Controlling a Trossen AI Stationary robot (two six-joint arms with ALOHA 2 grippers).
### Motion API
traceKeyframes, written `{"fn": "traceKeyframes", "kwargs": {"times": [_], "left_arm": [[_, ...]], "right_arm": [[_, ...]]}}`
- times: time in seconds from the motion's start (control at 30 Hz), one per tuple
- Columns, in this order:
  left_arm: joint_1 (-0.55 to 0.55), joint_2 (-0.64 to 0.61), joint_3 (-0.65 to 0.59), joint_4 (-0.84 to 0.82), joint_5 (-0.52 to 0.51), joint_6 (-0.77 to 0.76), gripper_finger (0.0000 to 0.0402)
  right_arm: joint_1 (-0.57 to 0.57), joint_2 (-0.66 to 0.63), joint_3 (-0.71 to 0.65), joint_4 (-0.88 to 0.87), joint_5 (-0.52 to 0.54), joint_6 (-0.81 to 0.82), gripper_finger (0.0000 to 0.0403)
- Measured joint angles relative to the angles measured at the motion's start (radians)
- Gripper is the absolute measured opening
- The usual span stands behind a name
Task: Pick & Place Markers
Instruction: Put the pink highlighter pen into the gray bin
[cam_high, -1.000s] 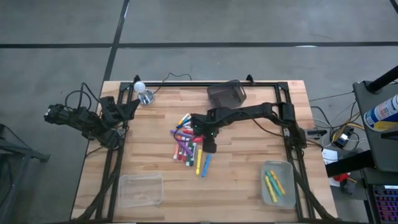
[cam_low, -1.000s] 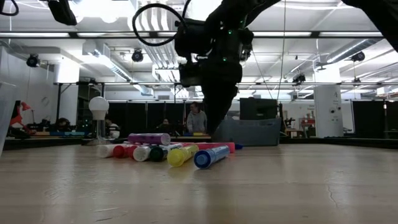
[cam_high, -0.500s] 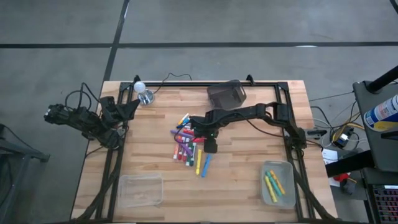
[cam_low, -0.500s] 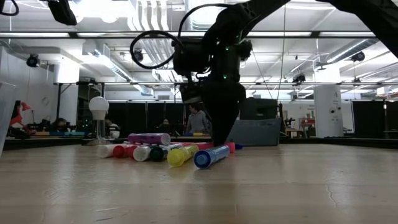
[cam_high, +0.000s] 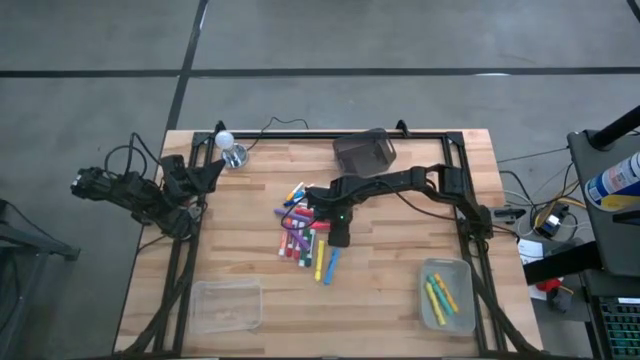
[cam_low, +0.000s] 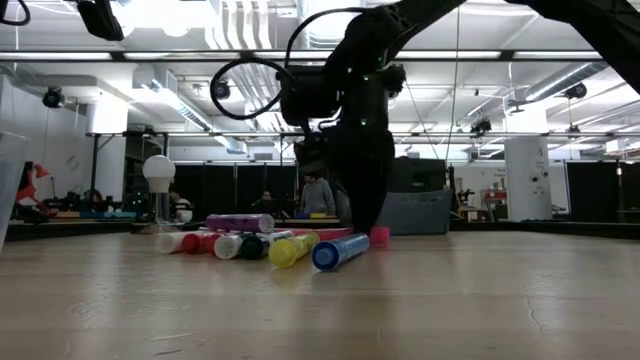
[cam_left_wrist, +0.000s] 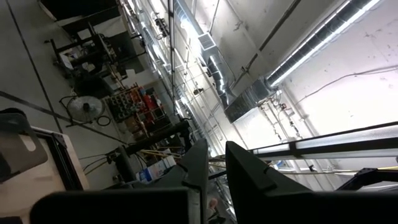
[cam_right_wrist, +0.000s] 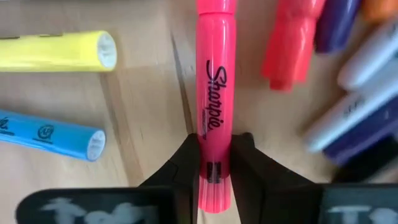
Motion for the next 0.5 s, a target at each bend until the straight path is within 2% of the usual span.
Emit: {"fn": "traceKeyframes", "kwargs": {"times": [0.27,0.5], "left_arm": [[0.0,0.0,0.0,0.0,0.0,-0.012,0.0048],[0.0,0.0,0.0,0.0,0.0,-0.012,0.0048]], "right_arm": [[0.011,-0.09,0.095,-0.125,-0.012,0.177,0.0056],[0.047,-0.258,0.104,-0.256,-0.022,0.332,0.0056]]}}
